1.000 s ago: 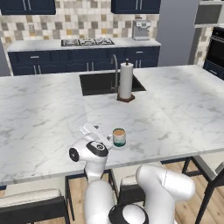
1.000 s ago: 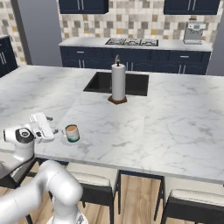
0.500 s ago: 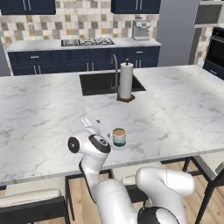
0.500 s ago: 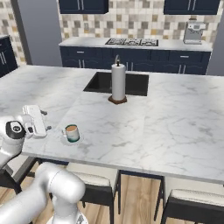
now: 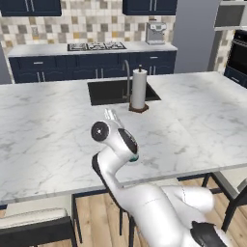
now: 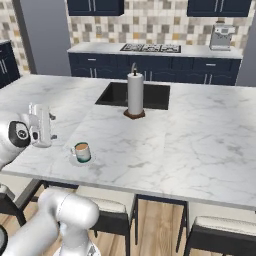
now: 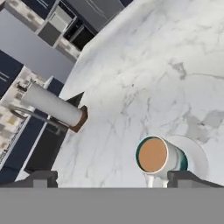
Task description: Pick the cup of tea, navigate to the dining table, and place it on the saucer.
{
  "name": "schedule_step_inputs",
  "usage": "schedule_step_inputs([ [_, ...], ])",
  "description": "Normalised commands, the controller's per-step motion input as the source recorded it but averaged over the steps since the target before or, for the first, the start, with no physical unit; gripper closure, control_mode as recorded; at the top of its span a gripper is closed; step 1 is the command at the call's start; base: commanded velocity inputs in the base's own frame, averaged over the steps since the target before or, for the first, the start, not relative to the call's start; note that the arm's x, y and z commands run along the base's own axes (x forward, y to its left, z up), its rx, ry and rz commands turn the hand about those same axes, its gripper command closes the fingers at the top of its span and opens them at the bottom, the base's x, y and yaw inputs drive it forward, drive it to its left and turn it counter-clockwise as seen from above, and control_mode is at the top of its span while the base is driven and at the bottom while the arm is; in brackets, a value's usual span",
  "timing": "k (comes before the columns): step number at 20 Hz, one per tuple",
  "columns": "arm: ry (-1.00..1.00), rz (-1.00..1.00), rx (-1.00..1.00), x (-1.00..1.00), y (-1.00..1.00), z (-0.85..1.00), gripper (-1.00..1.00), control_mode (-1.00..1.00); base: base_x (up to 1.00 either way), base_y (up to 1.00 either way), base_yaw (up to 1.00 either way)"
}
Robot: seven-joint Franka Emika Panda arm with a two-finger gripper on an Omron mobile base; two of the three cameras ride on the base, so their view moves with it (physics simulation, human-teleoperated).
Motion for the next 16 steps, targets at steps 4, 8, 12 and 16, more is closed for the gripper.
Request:
schedule_step_inputs([
  [4, 0.0, -0.01, 0.24, -0.27, -0.5, 0.58, -1.0, -1.0, 0.0, 0.0, 0.0],
  [8, 0.0, -0.03, 0.2, -0.38, -0.57, 0.5, -1.0, -1.0, 0.0, 0.0, 0.0],
  [12, 0.0, -0.02, 0.18, -0.41, -0.6, 0.45, -1.0, -1.0, 0.0, 0.0, 0.0],
  [16, 0.0, 0.0, 0.17, -0.38, -0.61, 0.44, -1.0, -1.0, 0.0, 0.0, 0.0],
])
